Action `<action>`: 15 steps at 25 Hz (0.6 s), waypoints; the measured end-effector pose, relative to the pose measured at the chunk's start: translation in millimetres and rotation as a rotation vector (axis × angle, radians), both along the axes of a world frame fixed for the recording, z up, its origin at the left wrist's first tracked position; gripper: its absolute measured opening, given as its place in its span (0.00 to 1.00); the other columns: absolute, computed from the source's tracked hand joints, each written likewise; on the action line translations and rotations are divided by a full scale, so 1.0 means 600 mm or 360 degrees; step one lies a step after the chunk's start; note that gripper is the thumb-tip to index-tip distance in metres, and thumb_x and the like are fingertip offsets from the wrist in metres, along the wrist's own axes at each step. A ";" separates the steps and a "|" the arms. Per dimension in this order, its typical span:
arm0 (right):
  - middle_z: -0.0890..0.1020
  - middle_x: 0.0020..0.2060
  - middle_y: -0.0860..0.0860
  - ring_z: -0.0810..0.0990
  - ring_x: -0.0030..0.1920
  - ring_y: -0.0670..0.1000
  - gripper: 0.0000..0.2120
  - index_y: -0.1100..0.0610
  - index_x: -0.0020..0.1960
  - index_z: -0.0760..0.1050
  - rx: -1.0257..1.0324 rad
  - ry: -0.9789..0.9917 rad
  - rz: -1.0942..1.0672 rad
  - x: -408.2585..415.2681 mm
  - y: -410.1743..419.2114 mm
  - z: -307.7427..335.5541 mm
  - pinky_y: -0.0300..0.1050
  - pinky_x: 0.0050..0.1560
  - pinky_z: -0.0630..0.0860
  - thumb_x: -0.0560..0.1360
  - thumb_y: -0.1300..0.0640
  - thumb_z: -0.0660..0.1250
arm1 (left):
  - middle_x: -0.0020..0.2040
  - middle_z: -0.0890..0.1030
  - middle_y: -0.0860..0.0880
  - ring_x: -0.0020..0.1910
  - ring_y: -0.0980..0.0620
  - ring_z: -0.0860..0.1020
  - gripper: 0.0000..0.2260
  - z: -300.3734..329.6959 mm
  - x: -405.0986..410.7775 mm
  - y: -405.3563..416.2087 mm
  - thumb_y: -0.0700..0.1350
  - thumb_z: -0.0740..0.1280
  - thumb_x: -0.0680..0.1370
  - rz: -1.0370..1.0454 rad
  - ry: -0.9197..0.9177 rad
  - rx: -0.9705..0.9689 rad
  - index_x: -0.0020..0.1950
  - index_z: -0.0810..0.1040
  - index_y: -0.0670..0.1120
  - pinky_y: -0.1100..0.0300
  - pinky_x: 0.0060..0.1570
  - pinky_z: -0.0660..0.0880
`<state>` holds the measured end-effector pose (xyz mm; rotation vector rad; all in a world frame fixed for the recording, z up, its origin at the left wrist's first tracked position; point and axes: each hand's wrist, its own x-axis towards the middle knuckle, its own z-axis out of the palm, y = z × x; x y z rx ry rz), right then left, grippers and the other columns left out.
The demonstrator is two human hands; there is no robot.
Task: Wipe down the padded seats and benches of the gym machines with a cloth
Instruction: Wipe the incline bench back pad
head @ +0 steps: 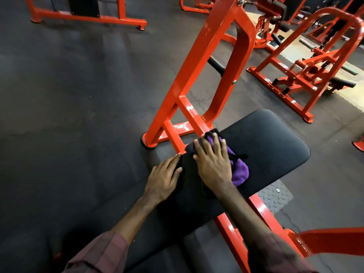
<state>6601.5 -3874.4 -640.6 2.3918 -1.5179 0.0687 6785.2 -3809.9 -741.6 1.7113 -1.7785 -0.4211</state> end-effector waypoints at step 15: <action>0.64 0.82 0.52 0.55 0.84 0.60 0.26 0.52 0.83 0.63 -0.0054 0.0050 0.0407 -0.057 0.065 -0.016 0.64 0.81 0.57 0.88 0.46 0.56 | 0.82 0.63 0.61 0.74 0.56 0.69 0.26 -0.017 0.030 0.018 0.61 0.51 0.88 -0.0086 0.0060 0.0088 0.86 0.56 0.58 0.53 0.68 0.68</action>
